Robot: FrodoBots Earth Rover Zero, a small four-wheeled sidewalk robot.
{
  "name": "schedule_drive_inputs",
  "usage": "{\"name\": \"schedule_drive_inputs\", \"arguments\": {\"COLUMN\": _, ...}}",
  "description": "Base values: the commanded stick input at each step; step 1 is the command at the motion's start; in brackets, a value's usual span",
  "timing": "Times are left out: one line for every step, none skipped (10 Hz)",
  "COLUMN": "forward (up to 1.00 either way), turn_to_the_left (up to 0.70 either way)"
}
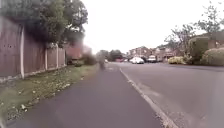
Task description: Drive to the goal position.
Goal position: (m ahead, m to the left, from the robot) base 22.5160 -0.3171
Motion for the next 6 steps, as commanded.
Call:
{"name": "schedule_drive_inputs", "arguments": {"forward": 1.00, "turn_to_the_left": -0.17}}
{"name": "schedule_drive_inputs", "arguments": {"forward": 1.00, "turn_to_the_left": -0.15}}
{"name": "schedule_drive_inputs", "arguments": {"forward": 1.00, "turn_to_the_left": -0.07}}
{"name": "schedule_drive_inputs", "arguments": {"forward": 1.00, "turn_to_the_left": 0.00}}
{"name": "schedule_drive_inputs", "arguments": {"forward": 1.00, "turn_to_the_left": 0.00}}
{"name": "schedule_drive_inputs", "arguments": {"forward": 1.00, "turn_to_the_left": 0.00}}
